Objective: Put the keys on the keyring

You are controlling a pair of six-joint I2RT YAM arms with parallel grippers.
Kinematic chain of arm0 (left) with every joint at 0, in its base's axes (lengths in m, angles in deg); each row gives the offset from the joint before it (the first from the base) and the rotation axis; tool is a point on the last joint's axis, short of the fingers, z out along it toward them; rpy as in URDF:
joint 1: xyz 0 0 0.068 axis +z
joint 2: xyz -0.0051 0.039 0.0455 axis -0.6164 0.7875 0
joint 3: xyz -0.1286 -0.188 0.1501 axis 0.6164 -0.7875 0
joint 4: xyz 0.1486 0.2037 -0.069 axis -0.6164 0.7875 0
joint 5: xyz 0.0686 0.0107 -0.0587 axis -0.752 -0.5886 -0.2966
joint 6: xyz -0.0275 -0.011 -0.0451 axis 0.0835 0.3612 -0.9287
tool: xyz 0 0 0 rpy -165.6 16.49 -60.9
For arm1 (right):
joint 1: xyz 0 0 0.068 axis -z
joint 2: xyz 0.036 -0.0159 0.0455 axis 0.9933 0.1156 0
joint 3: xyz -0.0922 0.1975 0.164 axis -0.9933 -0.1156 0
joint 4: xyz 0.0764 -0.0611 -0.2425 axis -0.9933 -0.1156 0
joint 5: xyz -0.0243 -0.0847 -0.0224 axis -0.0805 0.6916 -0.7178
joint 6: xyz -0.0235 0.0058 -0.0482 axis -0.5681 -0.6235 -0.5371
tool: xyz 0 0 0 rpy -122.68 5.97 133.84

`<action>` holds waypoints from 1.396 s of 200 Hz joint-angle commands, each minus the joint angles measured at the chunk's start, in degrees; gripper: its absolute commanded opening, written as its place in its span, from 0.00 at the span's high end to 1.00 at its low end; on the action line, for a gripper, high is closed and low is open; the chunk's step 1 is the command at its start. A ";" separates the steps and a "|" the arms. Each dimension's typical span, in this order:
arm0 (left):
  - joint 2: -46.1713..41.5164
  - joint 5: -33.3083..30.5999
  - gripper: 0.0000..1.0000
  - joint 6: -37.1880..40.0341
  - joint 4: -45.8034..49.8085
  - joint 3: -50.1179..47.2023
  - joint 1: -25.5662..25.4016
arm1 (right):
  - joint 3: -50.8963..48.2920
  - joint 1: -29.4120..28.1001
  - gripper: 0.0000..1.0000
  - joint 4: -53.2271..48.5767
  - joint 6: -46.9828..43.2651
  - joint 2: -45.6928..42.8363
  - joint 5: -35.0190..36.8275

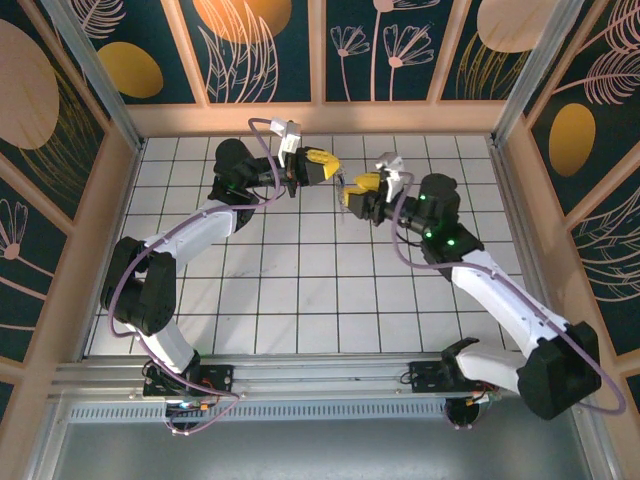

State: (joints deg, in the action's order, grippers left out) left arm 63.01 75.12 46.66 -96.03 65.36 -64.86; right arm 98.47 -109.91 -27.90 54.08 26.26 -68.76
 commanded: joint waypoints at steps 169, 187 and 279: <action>0.16 0.72 1.00 0.27 -2.01 0.47 -0.63 | 0.87 7.11 0.52 30.88 22.44 8.83 -21.39; 0.16 0.67 1.00 0.34 -1.92 0.47 -0.70 | 1.51 6.42 0.52 31.02 22.37 9.55 -21.55; 0.15 0.16 1.00 0.45 -1.78 0.65 -0.79 | 2.78 4.69 0.83 33.23 22.89 13.05 -22.53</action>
State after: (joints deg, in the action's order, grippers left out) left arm 63.01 75.10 46.63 -96.03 65.38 -65.41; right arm 99.87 -104.86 1.61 76.86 38.94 -89.30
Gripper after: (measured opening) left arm 0.044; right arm 0.266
